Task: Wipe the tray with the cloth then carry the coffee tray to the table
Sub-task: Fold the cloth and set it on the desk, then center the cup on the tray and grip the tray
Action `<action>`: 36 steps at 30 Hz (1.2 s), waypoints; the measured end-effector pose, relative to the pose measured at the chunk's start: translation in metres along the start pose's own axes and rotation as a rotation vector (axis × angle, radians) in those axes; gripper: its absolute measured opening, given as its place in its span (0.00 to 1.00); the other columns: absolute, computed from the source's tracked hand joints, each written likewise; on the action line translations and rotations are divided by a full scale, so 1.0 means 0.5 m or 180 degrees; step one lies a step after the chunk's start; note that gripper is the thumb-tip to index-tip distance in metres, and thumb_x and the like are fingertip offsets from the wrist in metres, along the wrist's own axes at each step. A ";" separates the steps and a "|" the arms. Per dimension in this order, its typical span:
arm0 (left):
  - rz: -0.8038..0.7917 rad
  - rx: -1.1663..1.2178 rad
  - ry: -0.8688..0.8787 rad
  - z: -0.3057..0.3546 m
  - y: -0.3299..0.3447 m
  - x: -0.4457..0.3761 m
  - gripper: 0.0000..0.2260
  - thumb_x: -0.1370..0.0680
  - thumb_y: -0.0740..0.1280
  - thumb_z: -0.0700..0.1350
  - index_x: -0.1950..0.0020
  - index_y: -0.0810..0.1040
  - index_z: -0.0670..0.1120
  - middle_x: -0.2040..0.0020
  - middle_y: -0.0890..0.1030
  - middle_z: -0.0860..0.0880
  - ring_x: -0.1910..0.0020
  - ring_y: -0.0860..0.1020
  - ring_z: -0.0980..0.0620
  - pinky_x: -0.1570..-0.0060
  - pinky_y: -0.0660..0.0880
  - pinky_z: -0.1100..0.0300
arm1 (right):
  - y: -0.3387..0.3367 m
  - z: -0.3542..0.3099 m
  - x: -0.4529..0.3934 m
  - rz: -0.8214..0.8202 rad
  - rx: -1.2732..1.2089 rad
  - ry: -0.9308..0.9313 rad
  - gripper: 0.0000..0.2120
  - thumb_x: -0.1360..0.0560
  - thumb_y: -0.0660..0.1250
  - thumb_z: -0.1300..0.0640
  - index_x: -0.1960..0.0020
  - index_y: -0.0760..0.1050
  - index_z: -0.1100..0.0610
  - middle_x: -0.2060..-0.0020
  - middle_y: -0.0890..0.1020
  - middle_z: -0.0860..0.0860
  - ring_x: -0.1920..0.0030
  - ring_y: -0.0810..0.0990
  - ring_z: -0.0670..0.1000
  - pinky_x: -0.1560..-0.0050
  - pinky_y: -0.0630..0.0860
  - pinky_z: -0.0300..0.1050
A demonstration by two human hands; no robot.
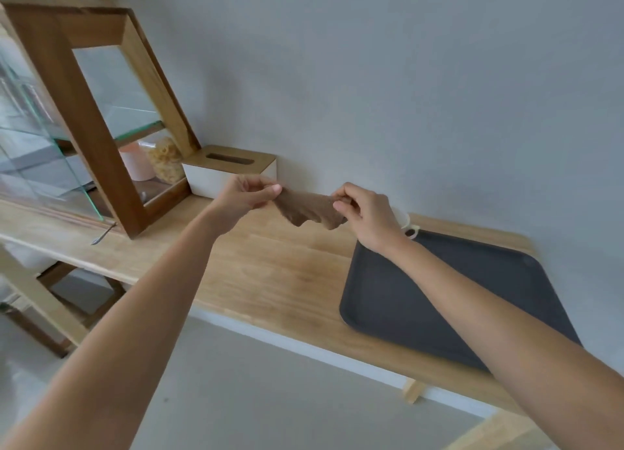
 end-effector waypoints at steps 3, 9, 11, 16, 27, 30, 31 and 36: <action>-0.0713 -0.0364 -0.0231 -0.084 -0.012 0.059 0.11 0.29 0.74 0.45 0.48 0.85 0.44 0.46 0.85 0.48 0.43 0.81 0.53 0.42 0.76 0.62 | 0.060 0.026 0.075 -0.0666 0.0081 -0.0228 0.05 0.23 0.65 0.58 0.49 0.79 0.55 0.65 0.80 0.42 0.64 0.77 0.37 0.61 0.70 0.33; -0.1151 -0.1923 -0.0578 -0.175 -0.015 0.118 0.18 0.38 0.77 0.63 0.50 0.84 0.63 0.46 0.83 0.65 0.43 0.76 0.69 0.38 0.66 0.60 | 0.137 0.089 0.153 -0.1833 0.0517 -0.0089 0.25 0.25 0.60 0.37 0.35 0.74 0.51 0.35 0.78 0.52 0.31 0.71 0.48 0.22 0.49 0.54; -0.0902 -0.2164 -0.0114 -0.162 0.009 0.105 0.24 0.35 0.76 0.61 0.40 0.78 0.63 0.36 0.77 0.64 0.35 0.72 0.63 0.36 0.66 0.59 | 0.147 0.094 0.139 -0.1899 0.1214 -0.0053 0.38 0.26 0.56 0.32 0.25 0.60 0.56 0.23 0.60 0.55 0.22 0.52 0.52 0.22 0.43 0.57; -0.1691 -0.2886 -0.0403 -0.189 0.065 0.089 0.41 0.32 0.72 0.63 0.24 0.55 0.65 0.21 0.54 0.60 0.21 0.48 0.52 0.25 0.47 0.45 | 0.179 0.088 0.132 -0.2351 0.1831 0.0178 0.51 0.29 0.53 0.27 0.23 0.44 0.62 0.22 0.47 0.58 0.21 0.43 0.55 0.23 0.40 0.58; -0.1050 -0.2645 -0.0202 -0.136 0.107 0.034 0.36 0.31 0.75 0.55 0.26 0.66 0.54 0.25 0.67 0.51 0.23 0.58 0.48 0.26 0.55 0.47 | 0.092 0.115 0.143 -0.0755 0.0566 0.0373 0.31 0.24 0.62 0.41 0.28 0.66 0.58 0.30 0.72 0.54 0.28 0.67 0.54 0.26 0.57 0.54; -0.0665 -0.1769 0.0028 -0.100 0.177 -0.012 0.29 0.26 0.72 0.47 0.27 0.67 0.48 0.28 0.71 0.50 0.28 0.68 0.51 0.31 0.65 0.54 | 0.006 0.167 0.134 0.0688 0.0142 0.0809 0.18 0.22 0.64 0.55 0.34 0.71 0.58 0.37 0.77 0.54 0.38 0.75 0.54 0.38 0.70 0.42; -0.0624 -0.1551 0.0000 -0.095 0.207 -0.029 0.26 0.25 0.71 0.42 0.27 0.68 0.47 0.28 0.71 0.49 0.29 0.69 0.51 0.33 0.68 0.55 | -0.019 0.189 0.127 0.0979 0.0081 0.1012 0.17 0.22 0.62 0.58 0.34 0.71 0.58 0.37 0.76 0.55 0.40 0.76 0.54 0.40 0.70 0.41; -0.0421 -0.0667 -0.0511 -0.106 0.335 -0.105 0.26 0.26 0.64 0.30 0.28 0.66 0.41 0.31 0.72 0.45 0.34 0.74 0.47 0.45 0.74 0.56 | -0.077 0.285 0.096 0.0784 -0.0148 0.1942 0.22 0.23 0.61 0.63 0.30 0.66 0.57 0.32 0.72 0.54 0.37 0.74 0.54 0.38 0.67 0.40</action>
Point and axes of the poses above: each hand's wrist, its own x-axis away from the middle knuckle, its own y-axis out of the palm, z = x × y, the point moved 3 cm from there along -x, towards the middle knuckle
